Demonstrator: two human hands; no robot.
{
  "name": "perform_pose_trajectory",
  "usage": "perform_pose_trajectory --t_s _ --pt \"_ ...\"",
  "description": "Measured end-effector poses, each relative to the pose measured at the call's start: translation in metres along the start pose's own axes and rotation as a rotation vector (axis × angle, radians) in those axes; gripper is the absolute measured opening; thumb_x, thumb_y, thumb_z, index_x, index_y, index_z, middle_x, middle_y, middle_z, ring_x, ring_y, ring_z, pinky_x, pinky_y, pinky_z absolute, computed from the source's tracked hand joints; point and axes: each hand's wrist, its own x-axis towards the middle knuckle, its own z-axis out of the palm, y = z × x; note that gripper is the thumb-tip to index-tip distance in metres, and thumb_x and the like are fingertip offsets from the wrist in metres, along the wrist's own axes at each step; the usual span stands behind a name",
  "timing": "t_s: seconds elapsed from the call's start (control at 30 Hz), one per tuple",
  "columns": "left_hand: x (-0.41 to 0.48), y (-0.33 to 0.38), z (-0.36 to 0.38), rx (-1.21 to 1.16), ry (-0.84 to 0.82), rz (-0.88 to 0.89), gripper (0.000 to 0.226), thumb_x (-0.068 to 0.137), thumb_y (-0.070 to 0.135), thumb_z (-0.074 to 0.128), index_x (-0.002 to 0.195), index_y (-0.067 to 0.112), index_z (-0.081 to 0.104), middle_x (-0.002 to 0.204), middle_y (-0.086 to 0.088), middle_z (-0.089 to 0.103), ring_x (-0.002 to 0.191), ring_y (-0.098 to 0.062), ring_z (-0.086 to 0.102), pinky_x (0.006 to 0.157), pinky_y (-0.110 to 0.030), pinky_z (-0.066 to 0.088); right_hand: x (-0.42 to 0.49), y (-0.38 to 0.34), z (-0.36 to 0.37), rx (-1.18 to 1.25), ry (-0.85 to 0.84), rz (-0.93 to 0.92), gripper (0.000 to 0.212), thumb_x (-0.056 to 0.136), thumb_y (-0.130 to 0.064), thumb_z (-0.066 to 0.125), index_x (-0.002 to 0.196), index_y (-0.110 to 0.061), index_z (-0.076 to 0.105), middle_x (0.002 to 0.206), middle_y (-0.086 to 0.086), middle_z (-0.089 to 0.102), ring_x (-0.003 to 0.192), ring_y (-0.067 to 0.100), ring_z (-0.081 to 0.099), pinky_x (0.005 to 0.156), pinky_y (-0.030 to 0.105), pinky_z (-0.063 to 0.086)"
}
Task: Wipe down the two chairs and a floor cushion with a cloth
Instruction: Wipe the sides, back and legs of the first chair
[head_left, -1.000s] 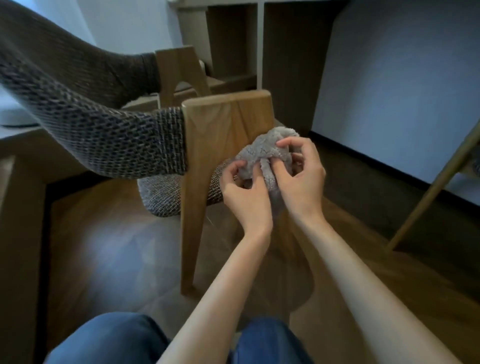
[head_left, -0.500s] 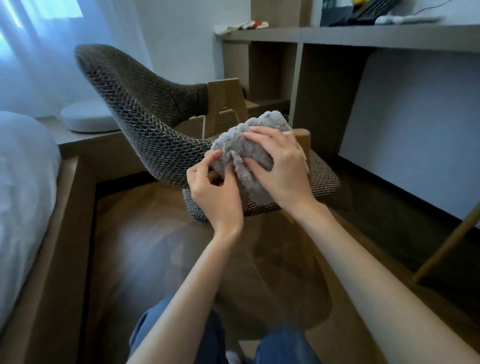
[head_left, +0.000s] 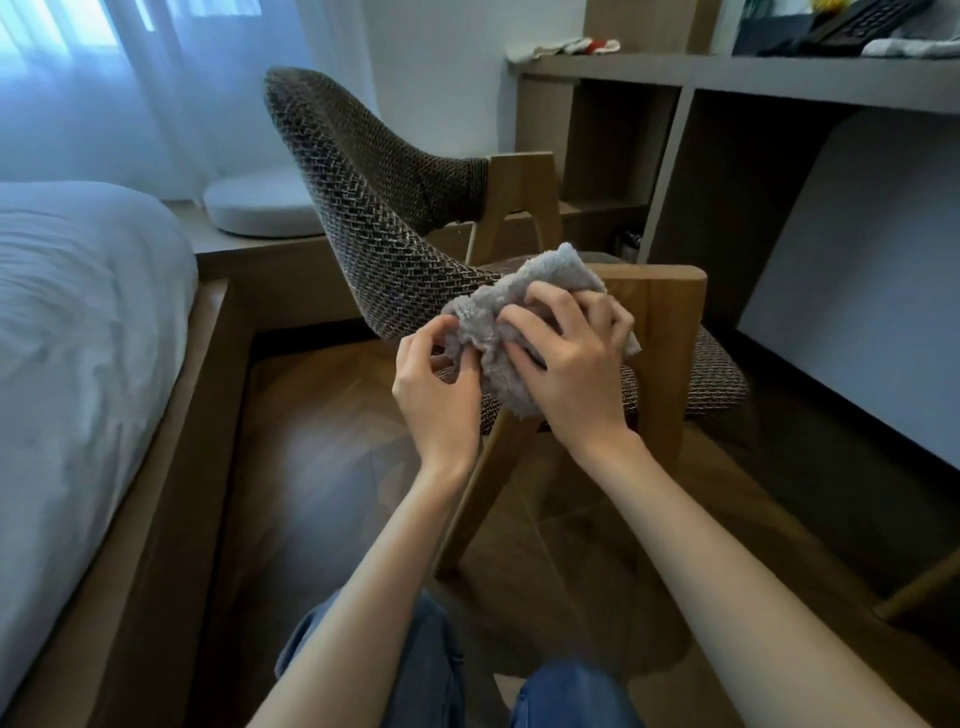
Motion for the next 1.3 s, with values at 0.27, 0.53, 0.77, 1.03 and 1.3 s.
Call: perform_pose_trajectory --t_s 0.27,0.53,0.77,1.03,1.3 --pt "0.005 0.01 -0.024 -0.011 -0.067 0.051 0.024 0.085 -0.001 0.066 0.105 0.012 0.07 0.1 -0.001 0.062 0.085 -0.011 0.062 0.072 -0.011 0.048 0.005 -0.013 -0.021 0.159 -0.099 -0.03 0.018 0.086 -0.012 0.069 0.103 -0.004 0.071 0.098 0.012 0.066 0.091 0.026 0.061 0.081 0.037 0.052" --pt "0.055 0.022 -0.031 0.047 -0.014 0.171 0.027 0.089 0.003 0.063 0.115 0.007 0.068 0.097 -0.001 0.059 0.083 -0.018 0.062 0.068 -0.009 0.045 0.05 -0.023 0.001 -0.164 -0.186 0.017 0.039 0.095 -0.044 0.051 0.126 -0.024 0.061 0.116 0.01 0.057 0.1 0.03 0.051 0.08 0.038 0.041" --pt "0.03 -0.009 -0.03 0.006 -0.028 -0.003 0.037 0.082 -0.007 0.063 0.115 0.011 0.068 0.093 0.011 0.062 0.079 -0.012 0.064 0.071 -0.018 0.051 0.011 -0.021 0.003 -0.02 -0.195 -0.155 0.034 0.081 -0.007 0.073 0.114 -0.006 0.067 0.104 0.015 0.065 0.085 0.032 0.064 0.067 0.038 0.057" --pt "0.031 0.036 -0.04 -0.037 -0.094 0.236 0.033 0.084 -0.002 0.065 0.113 0.014 0.07 0.095 0.008 0.059 0.083 -0.003 0.059 0.07 -0.016 0.052 0.02 -0.02 -0.031 0.081 -0.048 -0.076 0.031 0.09 -0.009 0.064 0.119 0.001 0.063 0.104 0.02 0.061 0.094 0.032 0.063 0.077 0.038 0.058" --pt "0.058 0.079 0.016 0.224 -0.42 0.345 0.032 0.091 0.005 0.055 0.116 0.018 0.07 0.103 -0.001 0.057 0.097 -0.013 0.055 0.085 -0.016 0.043 0.053 0.036 -0.051 -0.232 -0.417 0.169 0.041 0.1 -0.047 0.033 0.134 -0.032 0.049 0.127 0.002 0.053 0.115 0.027 0.041 0.095 0.044 0.031"
